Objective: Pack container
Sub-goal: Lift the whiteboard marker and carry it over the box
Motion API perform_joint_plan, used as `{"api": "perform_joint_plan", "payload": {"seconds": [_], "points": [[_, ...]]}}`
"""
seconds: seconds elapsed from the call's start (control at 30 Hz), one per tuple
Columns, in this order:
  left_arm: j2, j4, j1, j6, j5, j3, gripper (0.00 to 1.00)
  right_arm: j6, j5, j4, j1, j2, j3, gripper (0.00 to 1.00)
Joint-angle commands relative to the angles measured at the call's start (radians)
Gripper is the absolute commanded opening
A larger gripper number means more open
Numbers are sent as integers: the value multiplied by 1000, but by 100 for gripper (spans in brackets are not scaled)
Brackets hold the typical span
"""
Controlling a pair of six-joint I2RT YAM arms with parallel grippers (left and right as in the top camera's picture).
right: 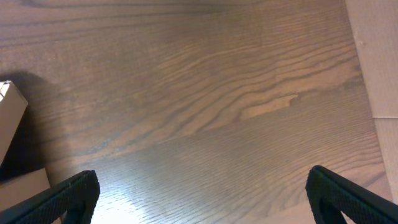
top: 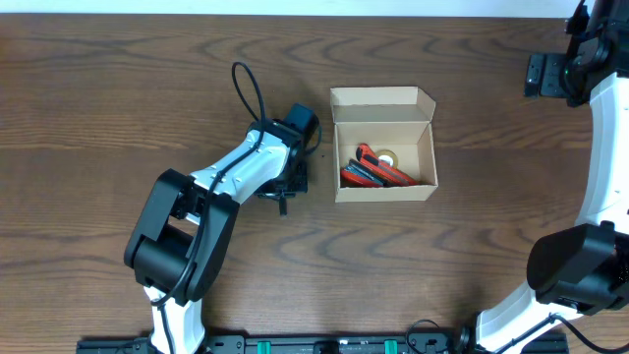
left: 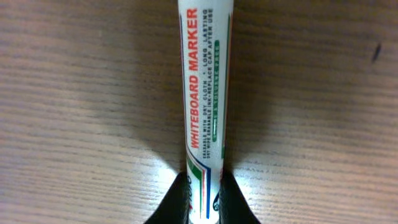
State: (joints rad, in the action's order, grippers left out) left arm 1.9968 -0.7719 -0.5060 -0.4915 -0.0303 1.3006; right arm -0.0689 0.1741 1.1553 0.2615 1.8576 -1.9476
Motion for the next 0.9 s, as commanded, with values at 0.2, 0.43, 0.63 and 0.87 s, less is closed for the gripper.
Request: {"api": "perform_joint_plan", "payload": {"seconds": [0.2, 0.43, 0.63, 0.87], "points": [[5, 9, 1, 66, 4, -10, 6, 12, 1, 1, 5, -16, -16, 99], [3, -146, 1, 134, 14, 167, 6, 12, 1, 1, 5, -16, -16, 99], [3, -331, 1, 285, 29, 459, 6, 12, 1, 1, 5, -16, -16, 99], [4, -380, 1, 367, -48, 751, 6, 12, 1, 1, 5, -16, -16, 99]]}}
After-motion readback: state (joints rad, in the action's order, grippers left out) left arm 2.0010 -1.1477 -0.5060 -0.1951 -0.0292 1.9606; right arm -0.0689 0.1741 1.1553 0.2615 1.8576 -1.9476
